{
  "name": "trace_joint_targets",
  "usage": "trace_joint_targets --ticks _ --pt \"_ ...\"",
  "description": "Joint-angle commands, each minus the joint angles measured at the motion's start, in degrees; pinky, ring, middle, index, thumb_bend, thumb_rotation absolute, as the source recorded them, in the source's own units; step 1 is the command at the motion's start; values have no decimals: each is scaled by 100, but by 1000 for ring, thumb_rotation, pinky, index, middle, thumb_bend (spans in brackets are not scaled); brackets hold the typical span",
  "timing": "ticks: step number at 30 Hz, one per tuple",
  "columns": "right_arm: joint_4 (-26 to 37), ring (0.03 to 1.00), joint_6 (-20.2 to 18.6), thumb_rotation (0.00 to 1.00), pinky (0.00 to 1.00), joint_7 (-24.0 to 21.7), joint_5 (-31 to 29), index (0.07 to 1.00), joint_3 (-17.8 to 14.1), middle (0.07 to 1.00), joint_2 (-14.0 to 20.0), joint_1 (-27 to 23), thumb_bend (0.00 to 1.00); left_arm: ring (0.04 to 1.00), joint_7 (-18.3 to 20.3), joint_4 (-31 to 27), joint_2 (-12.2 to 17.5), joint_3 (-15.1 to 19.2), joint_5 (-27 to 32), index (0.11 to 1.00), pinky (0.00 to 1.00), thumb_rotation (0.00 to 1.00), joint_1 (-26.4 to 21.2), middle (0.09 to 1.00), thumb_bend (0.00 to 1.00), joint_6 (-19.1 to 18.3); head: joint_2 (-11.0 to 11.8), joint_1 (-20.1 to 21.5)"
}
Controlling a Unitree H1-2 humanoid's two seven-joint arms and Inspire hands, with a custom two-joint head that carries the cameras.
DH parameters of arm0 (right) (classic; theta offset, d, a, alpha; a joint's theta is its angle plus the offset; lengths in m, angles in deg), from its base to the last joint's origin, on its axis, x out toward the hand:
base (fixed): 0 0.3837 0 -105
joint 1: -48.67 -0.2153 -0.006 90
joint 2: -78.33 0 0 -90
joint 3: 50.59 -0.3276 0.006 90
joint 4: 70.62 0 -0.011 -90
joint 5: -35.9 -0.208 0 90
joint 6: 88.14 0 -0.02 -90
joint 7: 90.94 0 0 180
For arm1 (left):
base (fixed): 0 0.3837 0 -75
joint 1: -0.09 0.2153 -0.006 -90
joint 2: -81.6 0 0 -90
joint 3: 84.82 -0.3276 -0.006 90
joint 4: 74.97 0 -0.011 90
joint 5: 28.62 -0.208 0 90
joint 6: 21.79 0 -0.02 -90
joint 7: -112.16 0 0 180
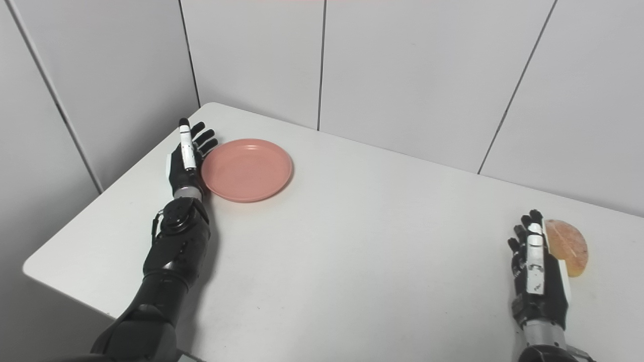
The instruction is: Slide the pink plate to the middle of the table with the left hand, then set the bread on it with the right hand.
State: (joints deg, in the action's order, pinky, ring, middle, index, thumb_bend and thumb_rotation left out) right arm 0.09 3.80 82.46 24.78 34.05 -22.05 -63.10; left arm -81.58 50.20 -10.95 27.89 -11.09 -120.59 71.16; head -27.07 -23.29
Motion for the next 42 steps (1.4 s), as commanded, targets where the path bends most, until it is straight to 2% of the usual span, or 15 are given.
trace_joint_targets --ticks 1,7,16,21,29,33,37,42 --pt "194 1000 -48 930 1000 35 -3 1000 -6 1000 -18 -164 608 773 68 -29 -92 -95 -10 755 786 1000 -154 759 631 -154 9 2" --pt "167 1000 33 922 1000 59 -19 1000 -14 1000 -65 -189 607 786 55 -215 -311 -425 -207 769 799 1000 -113 775 623 -369 4 77" --pt "-96 1000 194 927 1000 53 35 1000 -4 1000 -23 -250 620 800 279 -421 -603 -927 -482 760 796 1000 -20 782 607 -523 -20 161" --pt "-201 1000 265 932 1000 63 48 1000 -18 1000 -40 -287 629 822 497 -390 -715 -1308 -717 796 788 1000 47 815 587 -476 -56 253" --pt "-222 1000 225 902 1000 68 49 1000 -3 1000 -67 -290 655 821 653 -213 -887 -1608 -931 800 811 1000 34 816 566 -341 -169 530" --pt "-216 1000 175 902 1000 79 44 1000 20 1000 -122 -309 683 823 752 -274 -940 -1758 -971 801 824 1000 65 818 556 -462 -274 819" --pt "-73 1000 131 897 1000 192 155 1000 79 1000 -214 -280 693 814 877 -341 -960 -1944 -1050 791 817 1000 141 807 556 -352 -435 1363" --pt "62 1000 111 883 1000 342 264 1000 153 1000 -394 -285 666 838 1081 -572 -924 -2132 -1081 809 854 1000 288 830 577 -456 -613 2064"
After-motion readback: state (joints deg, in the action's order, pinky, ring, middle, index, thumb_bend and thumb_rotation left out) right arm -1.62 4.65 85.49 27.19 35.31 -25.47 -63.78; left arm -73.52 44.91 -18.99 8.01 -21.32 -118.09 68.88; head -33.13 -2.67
